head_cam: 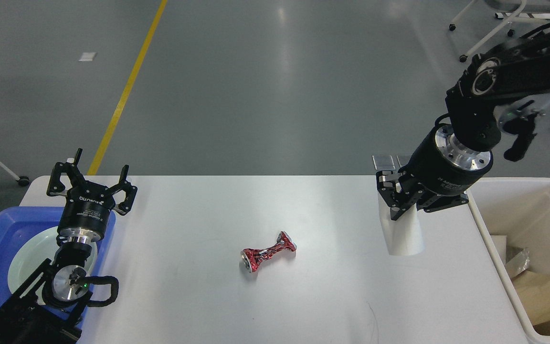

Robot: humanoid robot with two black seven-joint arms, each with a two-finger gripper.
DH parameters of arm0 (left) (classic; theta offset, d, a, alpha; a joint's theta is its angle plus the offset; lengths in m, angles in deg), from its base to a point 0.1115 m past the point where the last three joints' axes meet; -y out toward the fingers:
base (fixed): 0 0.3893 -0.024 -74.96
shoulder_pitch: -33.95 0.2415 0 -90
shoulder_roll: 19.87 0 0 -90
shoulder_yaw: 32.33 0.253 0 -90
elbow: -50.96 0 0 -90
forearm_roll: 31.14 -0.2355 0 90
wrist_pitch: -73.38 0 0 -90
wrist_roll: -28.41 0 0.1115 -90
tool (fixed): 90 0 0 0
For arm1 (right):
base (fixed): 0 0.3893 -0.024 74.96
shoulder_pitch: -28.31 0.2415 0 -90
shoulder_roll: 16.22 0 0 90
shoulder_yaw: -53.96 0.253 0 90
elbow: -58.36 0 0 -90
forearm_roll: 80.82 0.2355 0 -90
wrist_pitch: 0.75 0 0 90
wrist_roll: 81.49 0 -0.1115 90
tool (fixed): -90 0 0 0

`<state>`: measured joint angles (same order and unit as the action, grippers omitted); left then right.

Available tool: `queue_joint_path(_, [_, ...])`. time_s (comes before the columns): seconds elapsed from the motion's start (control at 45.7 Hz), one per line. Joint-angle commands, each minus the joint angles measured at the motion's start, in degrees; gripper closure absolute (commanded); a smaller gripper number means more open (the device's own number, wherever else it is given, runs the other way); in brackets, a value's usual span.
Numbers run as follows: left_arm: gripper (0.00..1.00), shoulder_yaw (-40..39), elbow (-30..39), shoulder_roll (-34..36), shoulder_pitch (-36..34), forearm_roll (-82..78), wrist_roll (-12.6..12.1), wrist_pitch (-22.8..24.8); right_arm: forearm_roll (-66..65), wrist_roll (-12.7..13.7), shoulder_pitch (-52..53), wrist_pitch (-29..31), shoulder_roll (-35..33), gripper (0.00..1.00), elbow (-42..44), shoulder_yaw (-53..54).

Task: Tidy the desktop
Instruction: 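Grasp the white paper cup and lift it, then carry the paper cup into the bin and release it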

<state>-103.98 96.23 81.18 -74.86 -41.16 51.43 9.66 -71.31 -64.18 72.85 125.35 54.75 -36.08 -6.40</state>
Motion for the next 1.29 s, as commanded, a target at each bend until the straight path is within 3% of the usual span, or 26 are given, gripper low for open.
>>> queue_joint_path(0.0, [0.04,0.02,0.0,0.03,0.0,0.0,0.01,0.0,-0.28,0.26,3.36,2.22,-1.01,1.0,-1.89,-0.19])
queue_joint_path(0.197, [0.04,0.02,0.0,0.03,0.0,0.0,0.01,0.0,0.16,0.35,3.53,-0.15,-1.63,1.0,-2.24,-3.0])
queue_joint_path(0.394, [0.04,0.02,0.0,0.03,0.0,0.0,0.01,0.0,0.51,0.35,1.61,-9.46,-3.12,1.0,-1.89,-12.22])
queue_joint_path(0.547, [0.04,0.02,0.0,0.03,0.0,0.0,0.01,0.0,-0.54,0.26,-5.06,-18.07,-12.86,1.0,0.56,-17.32])
queue_joint_path(0.766, [0.04,0.02,0.0,0.03,0.0,0.0,0.09,0.0,-6.78,0.26,-20.27,-20.45,-24.56,1.0,13.83,-15.75])
queue_joint_path(1.05, [0.04,0.02,0.0,-0.06,0.0,0.0,0.09,0.0,-7.31,0.0,-48.74,-22.65,-27.03,1.0,35.45,0.94])
queue_joint_path(1.269, [0.04,0.02,0.0,-0.06,0.0,-0.08,0.09,0.0,-9.68,-1.67,-73.62,-24.41,-22.99,1.0,56.01,20.89])
